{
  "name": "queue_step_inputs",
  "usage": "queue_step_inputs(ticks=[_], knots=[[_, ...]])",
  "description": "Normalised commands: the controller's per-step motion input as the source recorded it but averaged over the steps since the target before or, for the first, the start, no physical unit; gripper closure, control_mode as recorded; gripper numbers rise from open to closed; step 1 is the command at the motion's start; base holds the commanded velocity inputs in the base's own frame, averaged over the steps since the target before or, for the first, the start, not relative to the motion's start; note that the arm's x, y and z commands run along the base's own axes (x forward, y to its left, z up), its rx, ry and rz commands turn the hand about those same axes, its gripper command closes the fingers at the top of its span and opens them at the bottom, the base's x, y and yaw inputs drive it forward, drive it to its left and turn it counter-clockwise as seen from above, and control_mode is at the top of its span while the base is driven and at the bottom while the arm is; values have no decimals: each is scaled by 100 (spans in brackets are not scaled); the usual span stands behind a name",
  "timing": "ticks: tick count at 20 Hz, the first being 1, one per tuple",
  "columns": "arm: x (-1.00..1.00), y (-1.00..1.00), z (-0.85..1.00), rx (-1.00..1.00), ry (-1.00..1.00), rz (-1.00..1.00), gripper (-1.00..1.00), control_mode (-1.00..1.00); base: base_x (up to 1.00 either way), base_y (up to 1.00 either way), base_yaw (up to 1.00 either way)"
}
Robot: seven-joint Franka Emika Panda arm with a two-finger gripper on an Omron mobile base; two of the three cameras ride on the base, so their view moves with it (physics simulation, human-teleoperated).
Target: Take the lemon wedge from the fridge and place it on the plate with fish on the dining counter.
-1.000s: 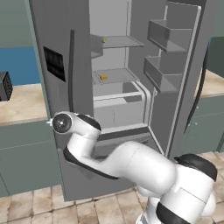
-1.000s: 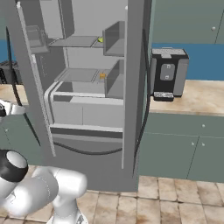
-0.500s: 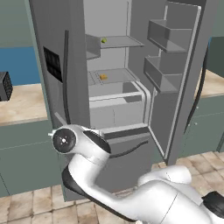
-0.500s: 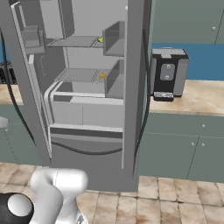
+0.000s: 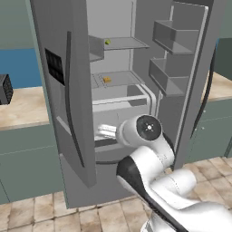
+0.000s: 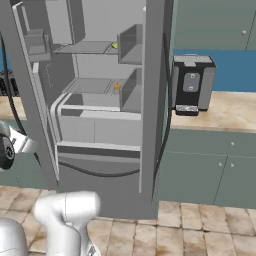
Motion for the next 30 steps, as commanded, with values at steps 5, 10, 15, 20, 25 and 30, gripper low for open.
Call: queue_step_inputs(ticks=[5, 10, 15, 20, 25, 30], knots=[[52, -86, 30, 21, 14, 23, -100, -100, 0, 0, 0], [56, 5, 8, 10, 12, 18, -100, -100, 0, 0, 0], [67, 20, 27, 3, 15, 3, -100, -100, 0, 0, 0], [85, 27, 14, 0, 16, 0, -100, -100, 0, 0, 0], [84, 58, 0, 0, 11, 0, -100, -100, 0, 0, 0], [22, 89, -12, 3, 5, 17, -100, -100, 0, 0, 0]])
